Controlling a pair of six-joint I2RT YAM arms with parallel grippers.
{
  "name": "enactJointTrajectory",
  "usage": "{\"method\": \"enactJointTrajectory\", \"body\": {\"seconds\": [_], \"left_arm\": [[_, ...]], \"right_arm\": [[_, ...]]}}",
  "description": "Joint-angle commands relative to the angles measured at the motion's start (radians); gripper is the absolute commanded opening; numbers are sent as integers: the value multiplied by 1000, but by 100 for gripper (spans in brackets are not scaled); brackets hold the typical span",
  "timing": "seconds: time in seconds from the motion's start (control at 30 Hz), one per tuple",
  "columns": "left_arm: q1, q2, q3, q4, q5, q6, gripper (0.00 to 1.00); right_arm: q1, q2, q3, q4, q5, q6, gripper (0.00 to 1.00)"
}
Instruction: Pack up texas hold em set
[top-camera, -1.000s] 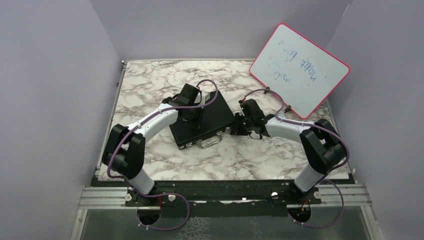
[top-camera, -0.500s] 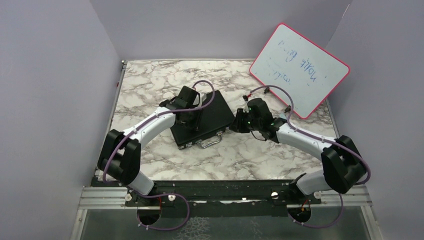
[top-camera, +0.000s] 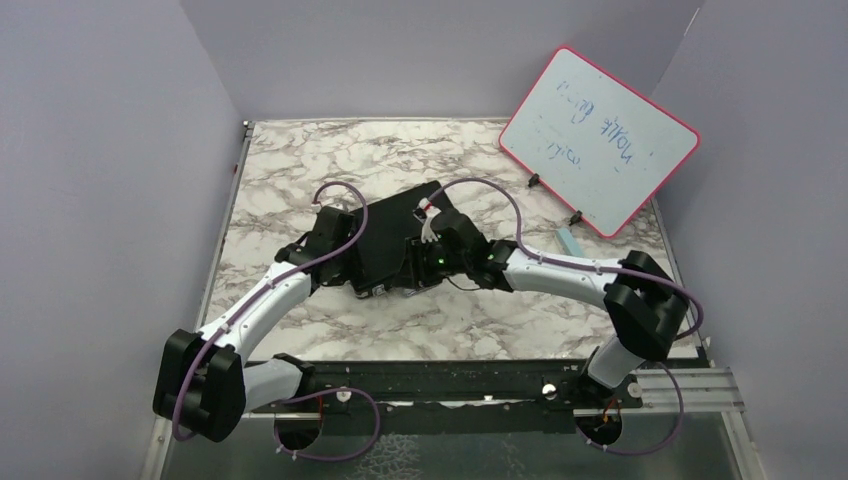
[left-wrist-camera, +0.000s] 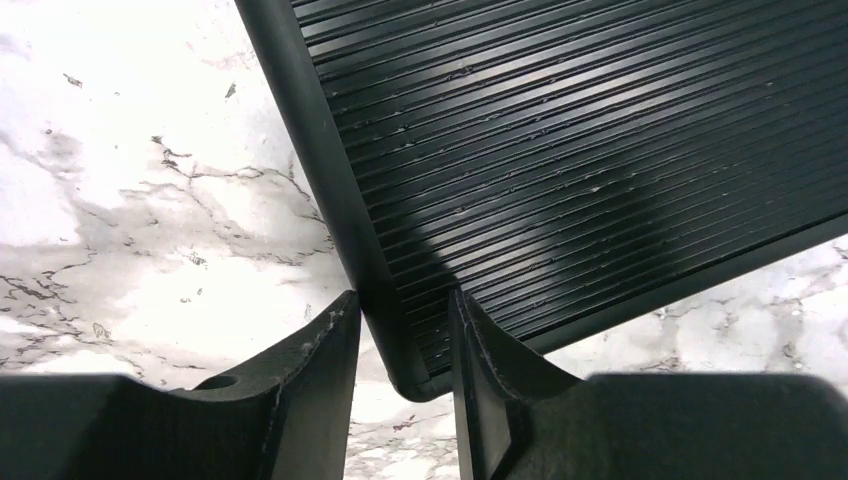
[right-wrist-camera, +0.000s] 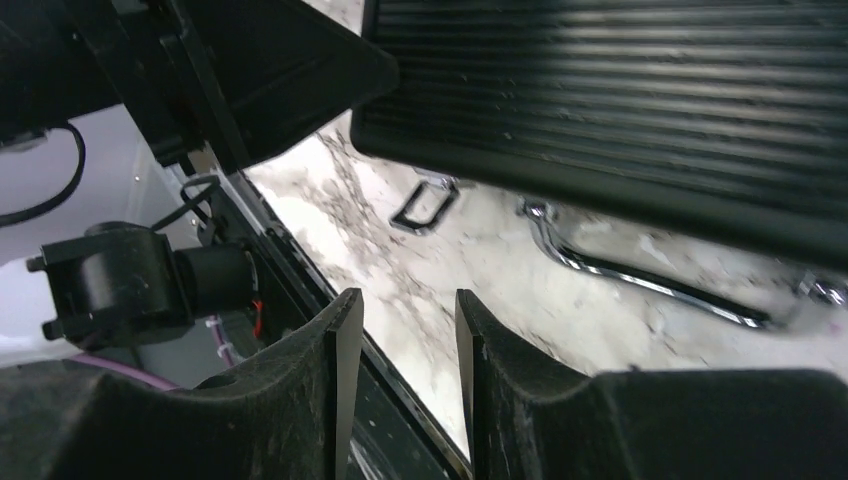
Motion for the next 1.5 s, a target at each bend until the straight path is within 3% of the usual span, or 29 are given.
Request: {"method": "enactJointTrajectory", "body": {"seconds": [0.0,0.17,0.3,0.97,1.27,1.47], "left_arm": [[9,14,-47,30,-23,-86,37],[11,39,-68,30,9,-137,31],[11,50,-83,33,21,-140,25],[11,49,-101,62,68,-101,24],[12,58,-98,68,59,-94,23],[11,68,-96,72,60,-96,23]], "right_arm": [[38,83,82,47,-26,28,44],[63,166,138,15,-16,28,45],[76,192,129,22,-24,33,38],[83,273,84,34,31,82,24],[91,114,70,83,84,55,43],[91,194,166,-25,136,66,43]]}}
